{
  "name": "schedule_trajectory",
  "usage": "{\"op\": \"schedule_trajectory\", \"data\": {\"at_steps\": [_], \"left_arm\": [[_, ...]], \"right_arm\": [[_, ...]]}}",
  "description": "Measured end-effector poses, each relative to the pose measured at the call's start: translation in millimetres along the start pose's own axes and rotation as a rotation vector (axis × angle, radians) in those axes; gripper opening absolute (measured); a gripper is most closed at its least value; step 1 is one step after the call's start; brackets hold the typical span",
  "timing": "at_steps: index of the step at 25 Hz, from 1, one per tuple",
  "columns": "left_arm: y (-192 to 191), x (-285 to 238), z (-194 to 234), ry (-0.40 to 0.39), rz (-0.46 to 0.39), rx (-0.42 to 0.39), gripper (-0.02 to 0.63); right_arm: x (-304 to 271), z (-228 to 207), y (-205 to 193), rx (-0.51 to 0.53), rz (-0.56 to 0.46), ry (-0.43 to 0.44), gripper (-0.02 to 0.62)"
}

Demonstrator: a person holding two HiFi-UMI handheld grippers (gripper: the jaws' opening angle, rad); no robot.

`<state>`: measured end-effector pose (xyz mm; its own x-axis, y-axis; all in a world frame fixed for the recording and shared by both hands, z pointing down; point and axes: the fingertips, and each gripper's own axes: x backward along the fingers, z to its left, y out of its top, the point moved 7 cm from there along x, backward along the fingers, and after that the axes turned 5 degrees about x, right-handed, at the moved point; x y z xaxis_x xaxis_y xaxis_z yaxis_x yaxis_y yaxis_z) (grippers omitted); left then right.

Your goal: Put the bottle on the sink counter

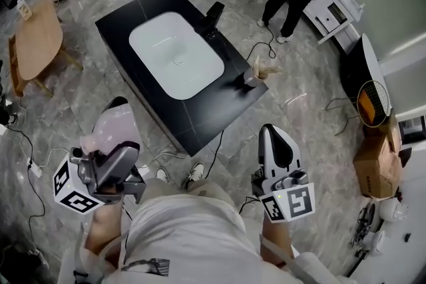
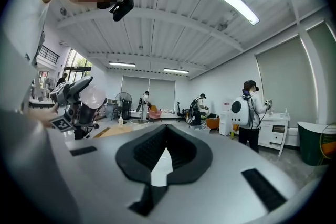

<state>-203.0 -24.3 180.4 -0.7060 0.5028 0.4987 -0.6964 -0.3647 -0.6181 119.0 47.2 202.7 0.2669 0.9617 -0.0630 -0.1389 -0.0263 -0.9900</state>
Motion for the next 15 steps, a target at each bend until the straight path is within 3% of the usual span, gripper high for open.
{"op": "schedule_trajectory", "data": {"at_steps": [8, 15], "left_arm": [[-32.7, -23.3, 1.4, 0.050, -0.001, -0.038, 0.410], [-73.3, -25.5, 38.7, 0.155, 0.026, 0.002, 0.410]], "right_arm": [[-7.3, -34.3, -7.2, -0.004, -0.005, 0.068, 0.011], [-19.0, -49.8, -31.3, -0.008, 0.048, 0.113, 0.011]]}}
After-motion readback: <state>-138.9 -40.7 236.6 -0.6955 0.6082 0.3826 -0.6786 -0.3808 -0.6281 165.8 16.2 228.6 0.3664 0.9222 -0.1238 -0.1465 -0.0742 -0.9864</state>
